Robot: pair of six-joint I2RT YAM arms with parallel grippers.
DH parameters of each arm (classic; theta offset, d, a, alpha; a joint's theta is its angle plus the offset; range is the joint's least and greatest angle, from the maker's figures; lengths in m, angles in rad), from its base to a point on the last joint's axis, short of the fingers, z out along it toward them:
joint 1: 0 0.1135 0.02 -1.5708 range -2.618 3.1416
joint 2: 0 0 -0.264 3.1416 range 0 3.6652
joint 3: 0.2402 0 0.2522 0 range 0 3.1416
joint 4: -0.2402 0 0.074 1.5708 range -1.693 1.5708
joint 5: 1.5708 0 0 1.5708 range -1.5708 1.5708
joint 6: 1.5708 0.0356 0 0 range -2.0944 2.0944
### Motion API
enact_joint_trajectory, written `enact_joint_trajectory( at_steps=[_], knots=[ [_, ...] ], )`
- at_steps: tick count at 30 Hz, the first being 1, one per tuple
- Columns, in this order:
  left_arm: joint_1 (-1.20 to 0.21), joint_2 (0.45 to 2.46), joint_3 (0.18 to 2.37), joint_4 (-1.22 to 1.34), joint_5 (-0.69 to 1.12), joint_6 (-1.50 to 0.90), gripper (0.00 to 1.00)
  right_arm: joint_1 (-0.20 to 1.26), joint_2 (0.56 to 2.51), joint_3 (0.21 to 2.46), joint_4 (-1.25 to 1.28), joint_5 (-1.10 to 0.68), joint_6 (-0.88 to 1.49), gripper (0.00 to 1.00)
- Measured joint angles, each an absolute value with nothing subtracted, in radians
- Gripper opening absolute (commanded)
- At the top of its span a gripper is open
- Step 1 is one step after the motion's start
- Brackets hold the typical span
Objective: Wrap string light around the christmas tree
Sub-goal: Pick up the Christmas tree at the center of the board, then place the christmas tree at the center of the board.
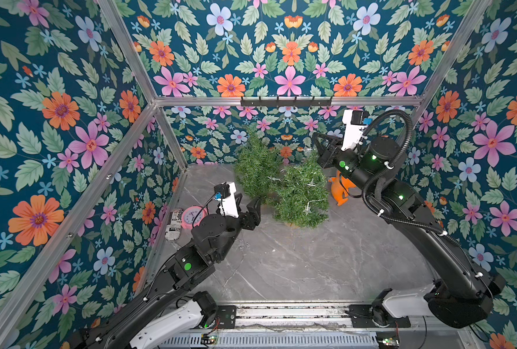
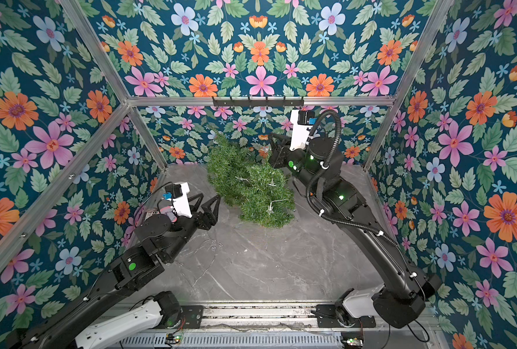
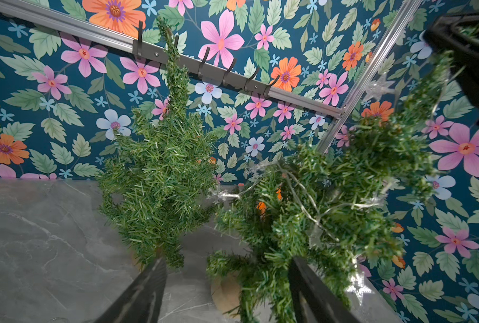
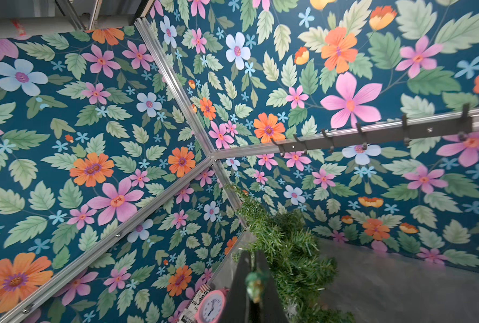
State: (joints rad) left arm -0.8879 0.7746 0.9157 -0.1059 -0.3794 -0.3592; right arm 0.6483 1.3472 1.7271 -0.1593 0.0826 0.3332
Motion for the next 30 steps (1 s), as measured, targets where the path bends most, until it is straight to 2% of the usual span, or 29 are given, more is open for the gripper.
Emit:
enact_joint_trajectory(
  at_steps=[5, 11, 17, 30],
  knots=[
    [-0.888, 0.778, 0.916, -0.105, -0.386, -0.359, 0.72, 0.614, 1.292, 1.703, -0.158, 0.162, 0.253, 0.0],
    [-0.888, 0.788, 0.916, -0.104, -0.387, -0.359, 0.71, 0.457, 1.22, 1.625, -0.161, 0.213, 0.248, 0.0],
    [-0.888, 0.796, 0.916, -0.104, -0.386, -0.359, 0.71, 0.273, 1.171, 1.549, -0.162, 0.208, 0.305, 0.0],
    [-0.888, 0.801, 0.914, -0.104, -0.386, -0.358, 0.72, 0.042, 1.195, 1.496, -0.151, 0.185, 0.387, 0.0]
  ],
)
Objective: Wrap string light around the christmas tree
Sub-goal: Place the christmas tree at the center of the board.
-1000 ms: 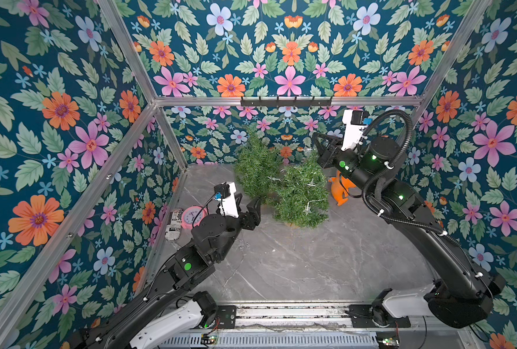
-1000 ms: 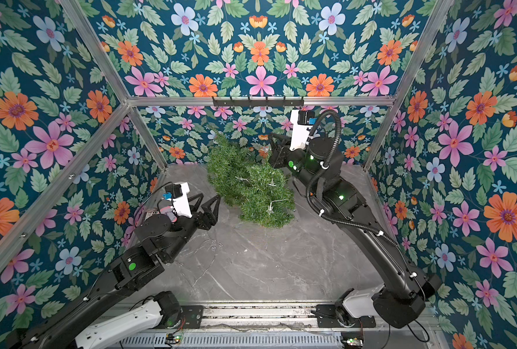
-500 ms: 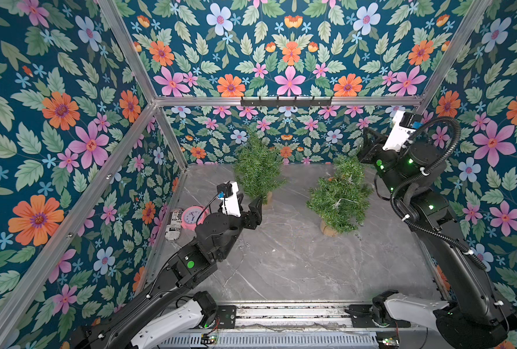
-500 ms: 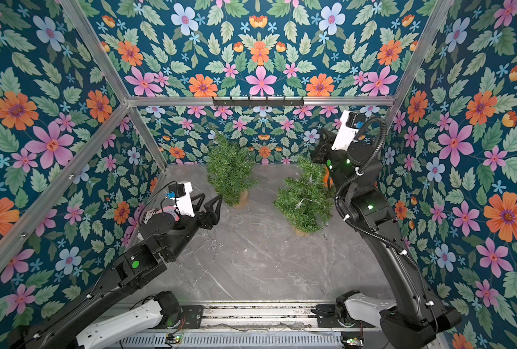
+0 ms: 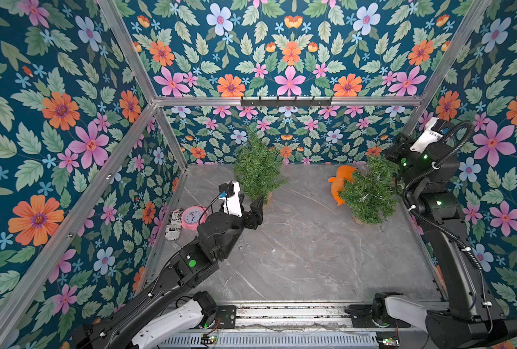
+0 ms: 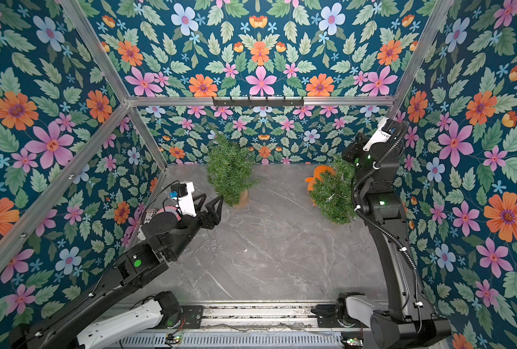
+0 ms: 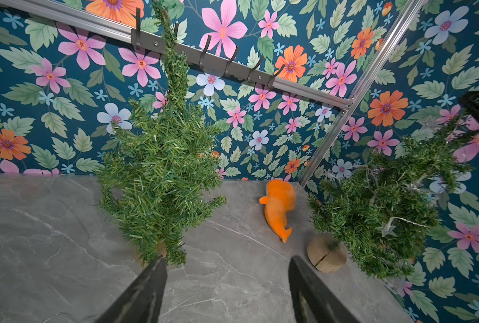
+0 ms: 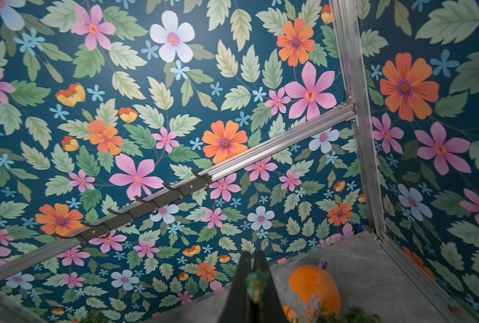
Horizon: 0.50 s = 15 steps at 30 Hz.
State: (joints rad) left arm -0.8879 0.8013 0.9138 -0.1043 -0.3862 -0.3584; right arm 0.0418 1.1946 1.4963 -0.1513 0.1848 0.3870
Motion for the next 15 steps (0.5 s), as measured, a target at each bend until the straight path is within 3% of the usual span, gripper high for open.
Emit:
enact_joint_trajectory(
  at_steps=[13, 15],
  knots=[
    [-0.888, 0.807, 0.904, -0.104, -0.39, -0.359, 0.72, -0.062, 1.262, 1.499, -0.122, 0.145, 0.442, 0.0],
    [-0.888, 0.808, 0.904, -0.104, -0.39, -0.359, 0.72, -0.062, 1.274, 1.504, -0.111, 0.136, 0.442, 0.09]
  ],
)
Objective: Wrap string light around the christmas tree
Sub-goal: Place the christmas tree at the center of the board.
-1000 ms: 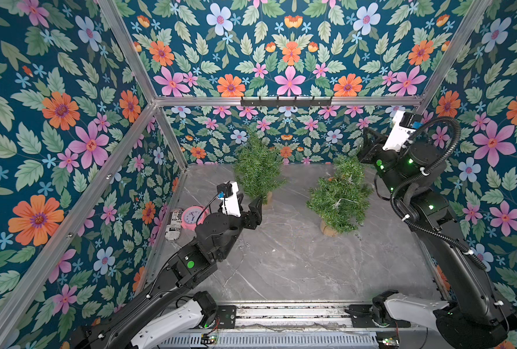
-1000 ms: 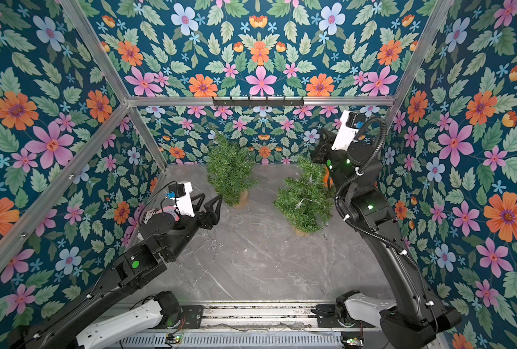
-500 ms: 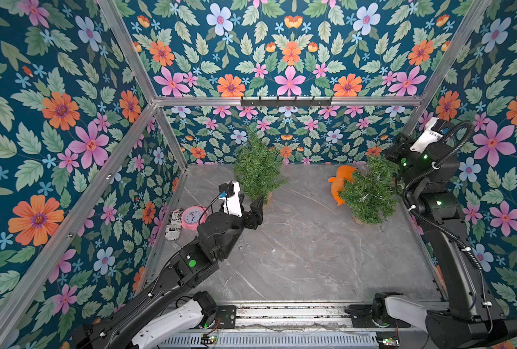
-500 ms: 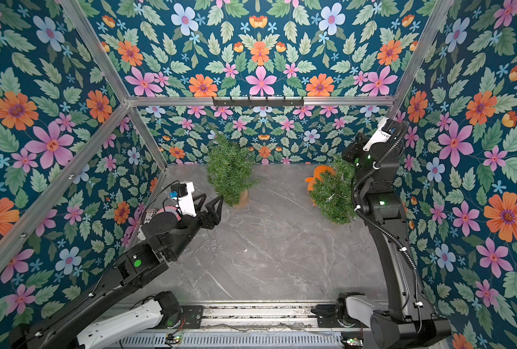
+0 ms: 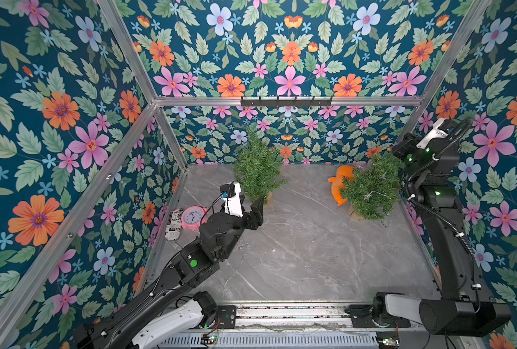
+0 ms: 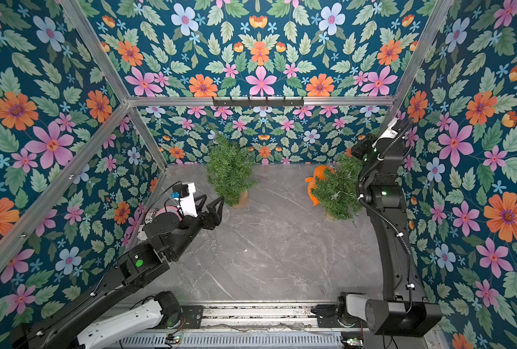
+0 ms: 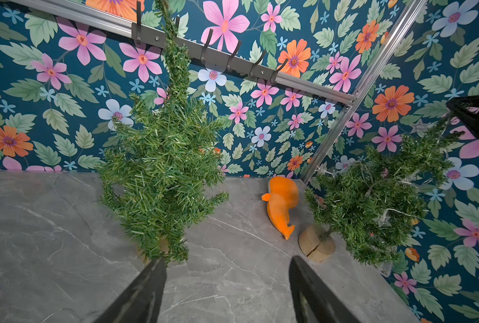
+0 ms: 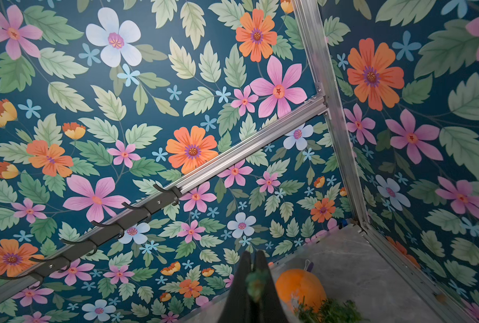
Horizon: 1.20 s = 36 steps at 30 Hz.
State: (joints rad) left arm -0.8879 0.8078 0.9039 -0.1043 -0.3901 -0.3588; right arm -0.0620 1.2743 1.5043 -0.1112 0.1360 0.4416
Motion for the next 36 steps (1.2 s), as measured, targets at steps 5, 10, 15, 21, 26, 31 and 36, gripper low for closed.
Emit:
enact_joint_trajectory(
  at_steps=[5, 10, 15, 21, 26, 31, 36],
  knots=[
    [-0.888, 0.808, 0.904, -0.104, -0.39, -0.359, 0.72, -0.062, 1.307, 1.52, -0.079, 0.112, 0.438, 0.24],
    [-0.888, 0.809, 0.9, -0.104, -0.393, -0.358, 0.73, -0.062, 1.317, 1.538, -0.074, 0.107, 0.414, 0.38],
    [-0.888, 0.818, 0.895, -0.105, -0.405, -0.345, 0.73, -0.063, 1.303, 1.54, -0.07, 0.111, 0.381, 0.55],
    [-0.888, 0.826, 0.91, -0.106, -0.421, -0.34, 0.74, -0.063, 1.275, 1.54, -0.068, 0.123, 0.36, 0.72],
    [-0.888, 0.853, 0.93, -0.113, -0.44, -0.318, 0.75, -0.064, 1.263, 1.551, -0.071, 0.137, 0.332, 0.82],
    [-0.888, 0.893, 0.987, -0.136, -0.443, -0.308, 0.76, -0.069, 1.25, 1.563, -0.08, 0.161, 0.294, 0.97],
    [-0.888, 0.908, 1.029, -0.157, -0.452, -0.307, 0.77, -0.09, 1.249, 1.628, -0.138, 0.169, 0.265, 1.0]
  ],
)
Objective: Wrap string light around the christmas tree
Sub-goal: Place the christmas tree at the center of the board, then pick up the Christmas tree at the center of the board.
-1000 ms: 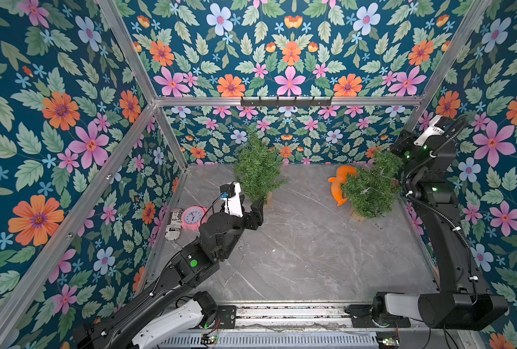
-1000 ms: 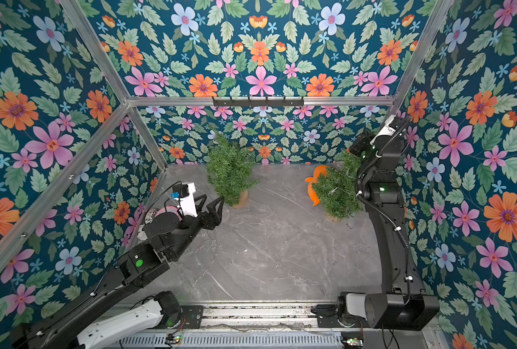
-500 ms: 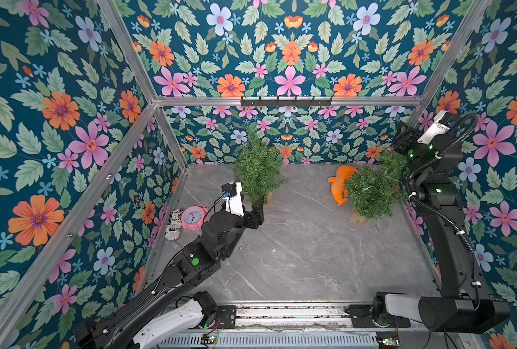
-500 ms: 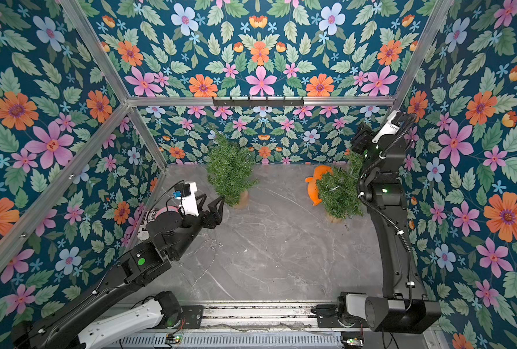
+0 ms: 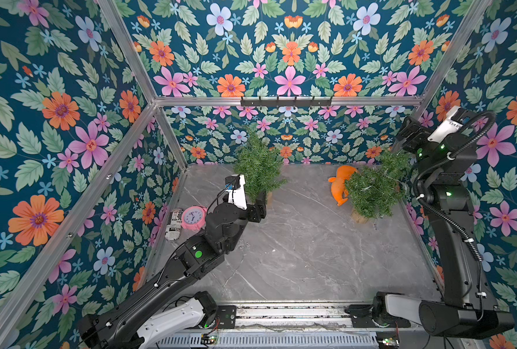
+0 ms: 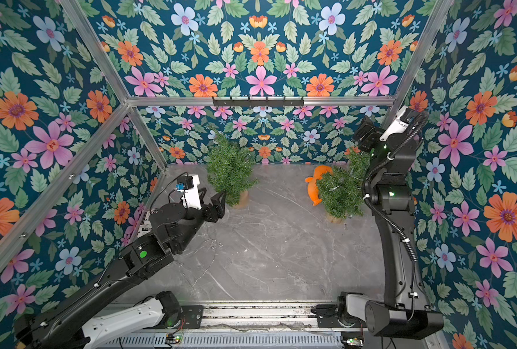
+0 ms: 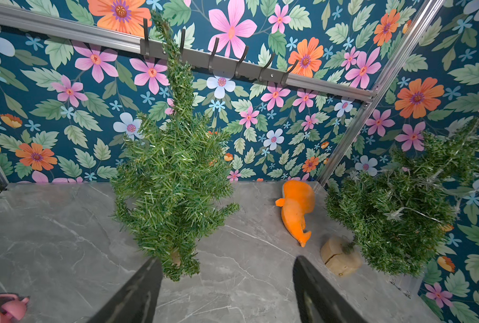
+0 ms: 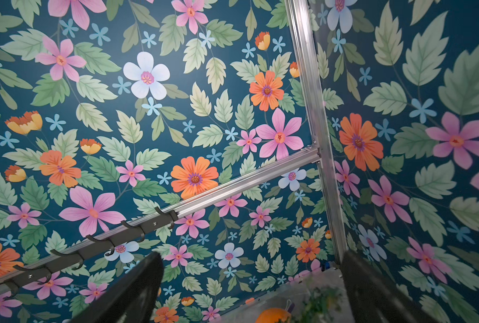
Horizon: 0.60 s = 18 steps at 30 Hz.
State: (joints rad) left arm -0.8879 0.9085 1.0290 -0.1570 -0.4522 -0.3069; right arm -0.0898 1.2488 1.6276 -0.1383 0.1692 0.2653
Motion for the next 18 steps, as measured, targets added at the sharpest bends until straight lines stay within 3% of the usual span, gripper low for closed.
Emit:
enact_joint_trajectory(
  at_steps=[9, 14, 18],
  knots=[
    [-0.888, 0.906, 1.039, -0.183, -0.503, -0.282, 0.79, -0.095, 1.193, 1.777, -0.295, 0.1, 0.246, 0.99],
    [-0.888, 0.929, 1.075, -0.204, -0.528, -0.239, 0.79, -0.086, 1.134, 1.734, -0.301, -0.106, 0.312, 0.97],
    [-0.888, 1.034, 1.242, -0.283, -0.533, -0.185, 0.82, 0.031, 1.072, 1.597, -0.248, -0.271, 0.321, 0.97]
  ],
)
